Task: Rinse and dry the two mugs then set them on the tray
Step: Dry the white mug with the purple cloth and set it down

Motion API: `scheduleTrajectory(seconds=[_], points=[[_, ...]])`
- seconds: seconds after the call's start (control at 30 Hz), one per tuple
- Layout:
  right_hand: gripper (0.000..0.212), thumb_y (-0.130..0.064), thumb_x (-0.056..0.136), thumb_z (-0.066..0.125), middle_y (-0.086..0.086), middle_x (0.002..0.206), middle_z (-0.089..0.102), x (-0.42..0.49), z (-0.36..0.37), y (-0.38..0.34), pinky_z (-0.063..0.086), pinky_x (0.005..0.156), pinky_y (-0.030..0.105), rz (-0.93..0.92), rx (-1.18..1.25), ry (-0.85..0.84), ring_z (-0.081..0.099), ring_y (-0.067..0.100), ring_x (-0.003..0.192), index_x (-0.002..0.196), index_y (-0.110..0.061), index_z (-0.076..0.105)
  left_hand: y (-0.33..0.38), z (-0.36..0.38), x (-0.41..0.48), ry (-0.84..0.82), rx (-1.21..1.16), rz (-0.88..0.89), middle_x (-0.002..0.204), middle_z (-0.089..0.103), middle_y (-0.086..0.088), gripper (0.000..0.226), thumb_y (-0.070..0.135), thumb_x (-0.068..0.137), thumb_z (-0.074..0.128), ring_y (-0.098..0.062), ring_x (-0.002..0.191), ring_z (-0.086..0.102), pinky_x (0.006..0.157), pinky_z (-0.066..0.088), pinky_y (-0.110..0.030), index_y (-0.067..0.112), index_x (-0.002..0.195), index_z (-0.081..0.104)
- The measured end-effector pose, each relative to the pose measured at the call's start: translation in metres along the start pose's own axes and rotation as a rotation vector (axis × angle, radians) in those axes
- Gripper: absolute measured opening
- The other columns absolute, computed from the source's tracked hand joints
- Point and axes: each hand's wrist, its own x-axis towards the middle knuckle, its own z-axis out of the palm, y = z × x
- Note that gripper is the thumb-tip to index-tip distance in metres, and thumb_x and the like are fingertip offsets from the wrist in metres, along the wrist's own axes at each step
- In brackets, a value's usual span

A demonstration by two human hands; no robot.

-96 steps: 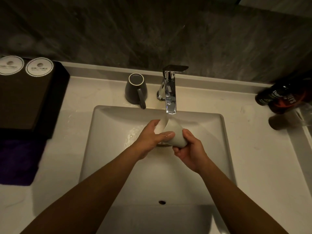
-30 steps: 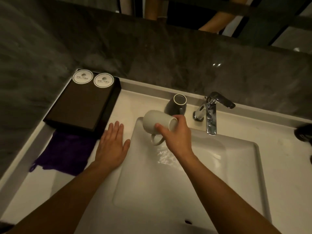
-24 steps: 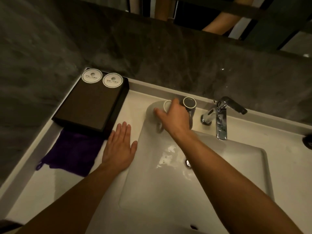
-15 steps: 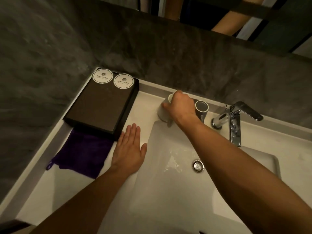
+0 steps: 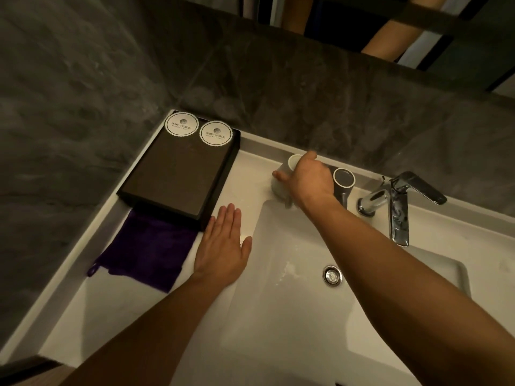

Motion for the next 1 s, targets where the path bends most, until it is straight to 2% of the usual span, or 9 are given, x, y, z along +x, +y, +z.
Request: scheduleTrajectory(seconds=[0.17, 0.23, 0.3, 0.4, 0.57, 0.67, 0.77, 0.87, 1.0], points=[[0.093, -0.059, 0.082, 0.075, 0.02, 0.131, 0.056, -0.035, 0.003, 0.005, 0.06, 0.082, 0.045, -0.071, -0.047, 0.187, 0.067, 0.039, 0.108, 0.147, -0.008, 0.033, 0.001, -0.013, -0.006, 0.014, -0.134, 0.025, 0.173, 0.013, -0.008, 0.074, 0.05, 0.1, 0.015, -0.021, 0.16, 0.006, 0.13, 0.003, -0.039, 0.012, 0.164, 0.015], [0.083, -0.057, 0.083, 0.074, 0.017, 0.126, 0.054, -0.062, 0.011, 0.007, 0.061, 0.076, 0.043, -0.142, -0.064, 0.263, 0.066, 0.034, 0.1, 0.142, -0.012, 0.037, 0.0, -0.023, -0.016, 0.057, -0.257, 0.053, 0.168, 0.033, -0.007, 0.068, 0.045, 0.101, 0.023, -0.021, 0.157, 0.024, 0.128, 0.012, -0.036, 0.01, 0.158, 0.037], [0.066, -0.052, 0.088, 0.07, 0.015, 0.122, 0.056, -0.091, 0.025, 0.006, 0.061, 0.08, 0.043, -0.233, -0.062, 0.262, 0.063, 0.031, 0.099, 0.134, -0.012, 0.045, -0.007, -0.034, -0.034, 0.123, -0.327, 0.06, 0.149, 0.057, -0.008, 0.056, 0.041, 0.101, 0.034, -0.024, 0.142, 0.047, 0.12, 0.024, -0.033, 0.011, 0.142, 0.059], [0.04, -0.041, 0.095, 0.063, 0.011, 0.118, 0.062, -0.129, 0.05, 0.004, 0.057, 0.088, 0.043, -0.401, -0.021, 0.117, 0.06, 0.028, 0.103, 0.123, -0.013, 0.059, -0.035, -0.048, -0.059, 0.278, -0.34, -0.067, 0.119, 0.067, -0.004, 0.032, 0.035, 0.098, 0.051, -0.02, 0.114, 0.058, 0.103, 0.037, -0.033, 0.016, 0.118, 0.068], [0.025, -0.028, 0.1, 0.056, 0.008, 0.112, 0.069, -0.167, 0.089, -0.03, 0.052, 0.088, 0.041, -0.717, 0.028, -0.148, 0.062, 0.027, 0.101, 0.115, -0.014, 0.07, -0.107, -0.064, -0.093, 0.367, -0.3, -0.363, 0.119, 0.066, -0.012, 0.021, 0.017, 0.099, 0.06, -0.029, 0.117, 0.058, 0.104, 0.044, -0.041, 0.01, 0.118, 0.065], [0.034, -0.027, 0.101, 0.054, 0.01, 0.133, 0.066, -0.176, 0.111, -0.071, 0.047, 0.103, 0.042, -0.878, 0.1, -0.246, 0.06, 0.03, 0.122, 0.132, -0.015, 0.065, -0.129, -0.057, -0.122, 0.333, -0.28, -0.499, 0.136, 0.059, -0.016, 0.037, 0.021, 0.098, 0.061, -0.032, 0.128, 0.053, 0.109, 0.044, -0.048, 0.008, 0.133, 0.057], [0.052, -0.036, 0.105, 0.048, 0.004, 0.163, 0.04, -0.173, 0.133, -0.111, 0.031, 0.119, 0.042, -0.953, 0.026, -0.371, 0.034, 0.026, 0.151, 0.155, -0.023, 0.042, -0.133, -0.041, -0.149, 0.25, -0.207, -0.596, 0.16, 0.04, -0.014, 0.067, 0.035, 0.098, 0.062, -0.031, 0.146, 0.039, 0.119, 0.034, -0.048, 0.01, 0.155, 0.036], [0.063, -0.052, 0.103, 0.043, -0.001, 0.171, 0.022, -0.165, 0.155, -0.131, 0.022, 0.123, 0.044, -1.004, -0.098, -0.41, 0.017, 0.022, 0.158, 0.161, -0.031, 0.027, -0.136, -0.033, -0.156, 0.173, -0.054, -0.558, 0.172, 0.02, -0.012, 0.079, 0.05, 0.102, 0.043, -0.026, 0.157, 0.021, 0.127, 0.017, -0.044, 0.011, 0.164, 0.014], [0.079, -0.079, 0.095, 0.024, -0.003, 0.174, 0.006, -0.167, 0.174, -0.127, 0.006, 0.126, 0.047, -1.007, -0.171, -0.369, -0.001, 0.021, 0.16, 0.162, -0.039, 0.011, -0.139, -0.032, -0.155, 0.134, 0.007, -0.547, 0.173, 0.012, -0.013, 0.08, 0.055, 0.101, 0.025, -0.024, 0.16, 0.012, 0.129, 0.012, -0.043, 0.01, 0.164, 0.006]])
